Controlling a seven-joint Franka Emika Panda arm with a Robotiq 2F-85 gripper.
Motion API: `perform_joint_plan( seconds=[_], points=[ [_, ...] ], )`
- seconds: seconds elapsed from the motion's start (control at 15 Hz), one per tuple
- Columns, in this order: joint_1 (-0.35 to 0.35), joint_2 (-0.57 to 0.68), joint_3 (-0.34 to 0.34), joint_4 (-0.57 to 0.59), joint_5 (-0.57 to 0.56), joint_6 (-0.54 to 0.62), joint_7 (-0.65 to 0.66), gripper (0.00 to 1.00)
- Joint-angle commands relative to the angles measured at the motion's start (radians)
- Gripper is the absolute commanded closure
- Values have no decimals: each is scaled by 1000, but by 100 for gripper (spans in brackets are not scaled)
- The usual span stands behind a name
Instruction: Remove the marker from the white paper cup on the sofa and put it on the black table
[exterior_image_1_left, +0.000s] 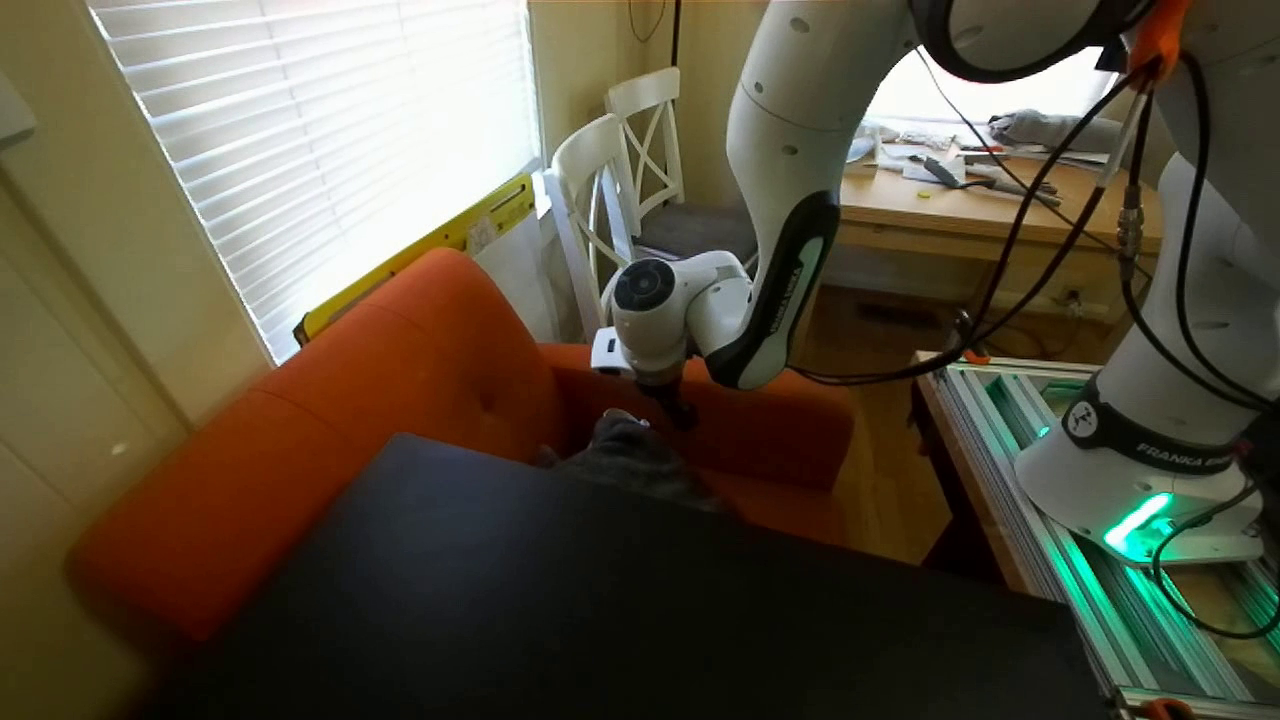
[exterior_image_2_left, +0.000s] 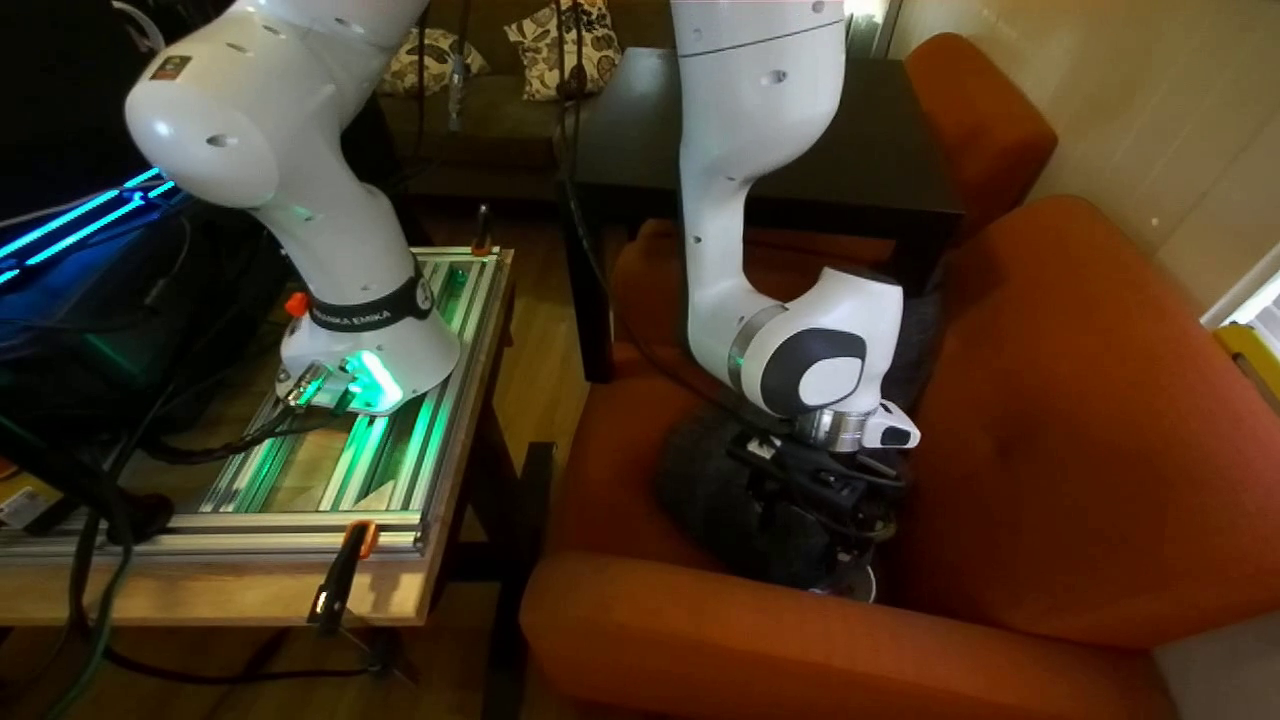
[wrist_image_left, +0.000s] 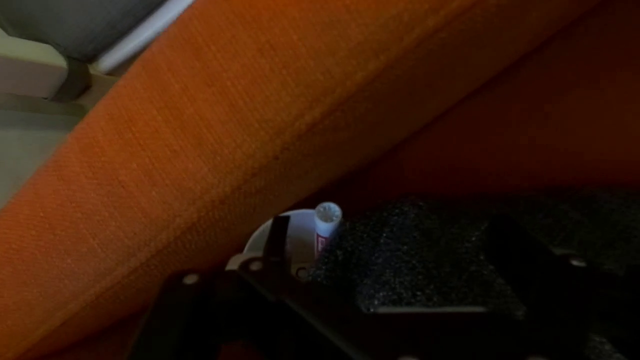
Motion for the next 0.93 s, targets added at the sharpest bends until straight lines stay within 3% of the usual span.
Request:
perform_joint_plan(
  seconds=[0.0, 0.8, 0.87],
  points=[
    [16, 72, -19, 67, -61, 17, 21, 0],
    [2, 208, -16, 217, -159, -36, -10, 0],
    [5, 217, -20, 226, -170, -45, -10, 4]
  ],
)
